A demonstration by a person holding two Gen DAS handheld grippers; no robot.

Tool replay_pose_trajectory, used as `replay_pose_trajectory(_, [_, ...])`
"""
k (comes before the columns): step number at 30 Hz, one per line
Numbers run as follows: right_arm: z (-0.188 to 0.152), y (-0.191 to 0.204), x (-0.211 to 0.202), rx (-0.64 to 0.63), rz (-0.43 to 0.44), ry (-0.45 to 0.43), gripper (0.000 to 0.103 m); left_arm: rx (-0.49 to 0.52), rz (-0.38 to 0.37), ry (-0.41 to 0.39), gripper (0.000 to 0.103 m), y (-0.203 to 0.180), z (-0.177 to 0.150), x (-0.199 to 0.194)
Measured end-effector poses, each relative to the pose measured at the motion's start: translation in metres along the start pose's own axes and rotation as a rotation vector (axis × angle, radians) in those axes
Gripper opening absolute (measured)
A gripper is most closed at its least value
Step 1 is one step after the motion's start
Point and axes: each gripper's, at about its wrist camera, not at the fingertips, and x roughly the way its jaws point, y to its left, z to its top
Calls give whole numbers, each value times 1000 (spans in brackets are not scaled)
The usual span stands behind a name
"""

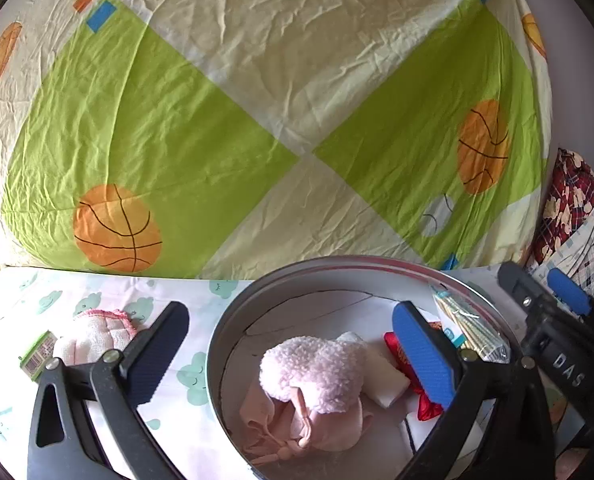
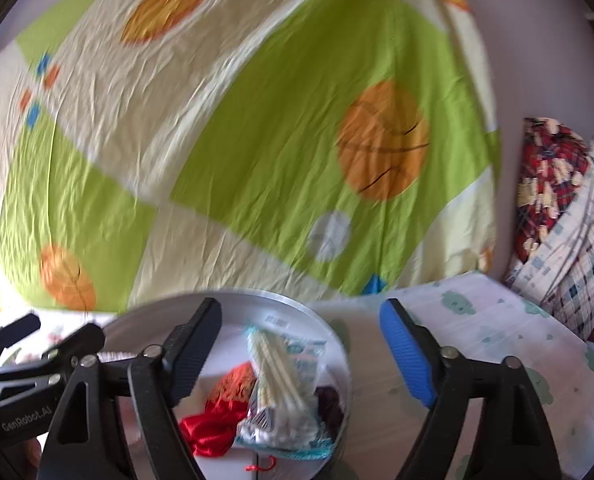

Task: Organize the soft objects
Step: 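Open both tools to release the items and withdraw toward the towel and tissue pack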

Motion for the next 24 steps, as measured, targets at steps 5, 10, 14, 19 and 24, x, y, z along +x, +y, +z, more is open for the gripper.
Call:
replay_pose_trajectory(5, [7,-20,-10,115,-45,-65,88,26,33,2,103,1,-3,-7])
replay_pose_trajectory(10, [1,-23,-2,152,-40,2,88,65,71,3,103,4,-14,-17])
replay_pose_trajectory(14, [-4,-15,-9,114,-40,-8,88,73,102,-1,103,18,-21,-27])
replay_pose_trajectory(19, [-7,-1,-24,39,-58,-80,88,65,132,-16,103,40,-26,-36])
replay_pose_trajectory(24, [-10,9,-38,22,-59,-126,88,78,169,-45,103,59,-29,-43])
